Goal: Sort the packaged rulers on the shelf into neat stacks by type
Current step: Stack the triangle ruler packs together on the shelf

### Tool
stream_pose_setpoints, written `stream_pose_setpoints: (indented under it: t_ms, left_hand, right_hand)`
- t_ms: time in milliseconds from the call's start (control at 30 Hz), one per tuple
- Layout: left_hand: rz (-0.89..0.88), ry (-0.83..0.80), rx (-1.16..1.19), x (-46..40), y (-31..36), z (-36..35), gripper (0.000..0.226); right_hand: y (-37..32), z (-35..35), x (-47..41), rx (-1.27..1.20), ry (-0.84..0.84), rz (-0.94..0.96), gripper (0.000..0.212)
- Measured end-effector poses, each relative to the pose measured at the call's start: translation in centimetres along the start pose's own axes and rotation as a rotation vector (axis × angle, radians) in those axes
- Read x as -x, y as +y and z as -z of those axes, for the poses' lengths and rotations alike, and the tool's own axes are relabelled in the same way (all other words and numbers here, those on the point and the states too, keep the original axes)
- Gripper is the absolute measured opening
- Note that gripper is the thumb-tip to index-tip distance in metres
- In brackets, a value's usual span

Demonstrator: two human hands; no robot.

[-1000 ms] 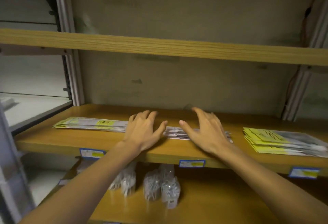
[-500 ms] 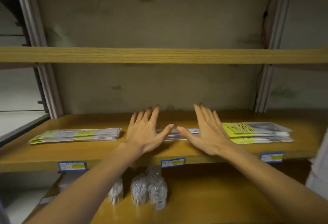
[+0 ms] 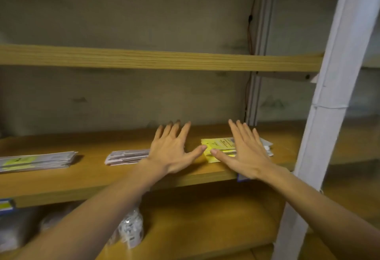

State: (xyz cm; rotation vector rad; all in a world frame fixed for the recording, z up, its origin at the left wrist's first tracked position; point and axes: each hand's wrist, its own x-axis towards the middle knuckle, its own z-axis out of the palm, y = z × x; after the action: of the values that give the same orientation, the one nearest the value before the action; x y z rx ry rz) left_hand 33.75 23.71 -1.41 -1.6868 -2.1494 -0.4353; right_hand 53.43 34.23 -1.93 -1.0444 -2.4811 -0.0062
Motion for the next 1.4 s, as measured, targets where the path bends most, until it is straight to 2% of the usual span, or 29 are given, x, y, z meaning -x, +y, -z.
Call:
stream_pose_setpoints:
  t_ms: [233, 400, 500, 733, 1000, 1233, 1400]
  left_hand:
    - [0.010, -0.057, -0.022, -3.0, 6.8, -1.4, 0.091]
    - [0.060, -0.133, -0.019, -4.1, 9.2, -2.4, 0.098]
    - [0.080, -0.190, -0.032, -4.2, 9.7, -2.8, 0.102]
    - [0.085, -0.398, -0.054, -5.3, 9.7, -1.5, 0.104]
    - [0.130, -0.615, 0.055, -7.6, 9.2, -0.8, 0.117]
    - [0.105, -0.663, 0.184, -8.8, 8.7, -1.0, 0.112]
    - [0.094, -0.624, 0.190, -8.9, 8.5, -1.3, 0.105]
  right_hand:
    - [8.0, 2.5, -0.8, -0.066, -0.041, 0.016, 0.116]
    - [11.3, 2.4, -1.8, -0.095, -0.123, 0.034, 0.118]
    - [11.5, 1.8, -2.2, -0.116, -0.168, 0.078, 0.116]
    - [11.1, 2.1, -3.8, -0.064, -0.377, 0.139, 0.125]
    - [11.1, 3.3, -7.1, -0.047, -0.612, 0.122, 0.131]
    - [10.6, 3.1, -9.0, -0.045, -0.760, 0.069, 0.125]
    - [10.2, 3.1, -9.2, -0.013, -0.719, 0.109, 0.114]
